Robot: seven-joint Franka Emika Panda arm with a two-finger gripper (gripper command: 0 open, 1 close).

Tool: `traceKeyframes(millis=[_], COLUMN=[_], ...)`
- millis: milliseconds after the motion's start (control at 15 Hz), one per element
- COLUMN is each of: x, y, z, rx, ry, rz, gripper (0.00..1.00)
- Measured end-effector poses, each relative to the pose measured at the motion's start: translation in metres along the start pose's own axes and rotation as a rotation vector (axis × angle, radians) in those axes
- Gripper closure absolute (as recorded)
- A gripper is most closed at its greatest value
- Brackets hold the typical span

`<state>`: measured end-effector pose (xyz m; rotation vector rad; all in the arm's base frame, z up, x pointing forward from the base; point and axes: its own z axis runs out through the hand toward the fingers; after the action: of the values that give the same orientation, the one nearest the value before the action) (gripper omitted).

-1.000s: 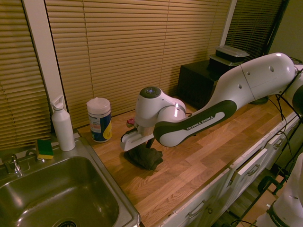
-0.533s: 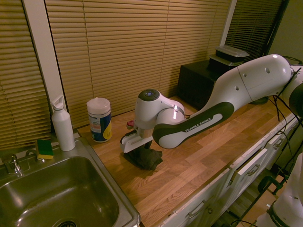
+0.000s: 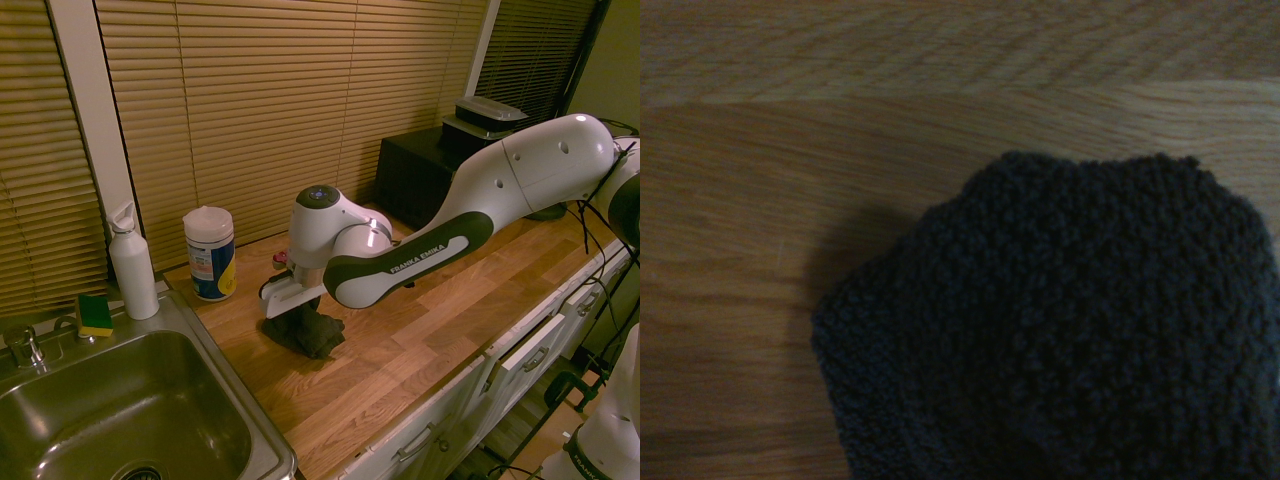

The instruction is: Clear the spill

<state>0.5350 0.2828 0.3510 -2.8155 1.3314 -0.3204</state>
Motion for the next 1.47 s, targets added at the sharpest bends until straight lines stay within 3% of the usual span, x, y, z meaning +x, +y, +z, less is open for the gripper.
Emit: traceKeyframes(millis=[1467], x=[0.184], y=[0.170], z=[0.018], rx=[-0.011], ry=[-0.039], rz=[0.296], gripper=[1.00])
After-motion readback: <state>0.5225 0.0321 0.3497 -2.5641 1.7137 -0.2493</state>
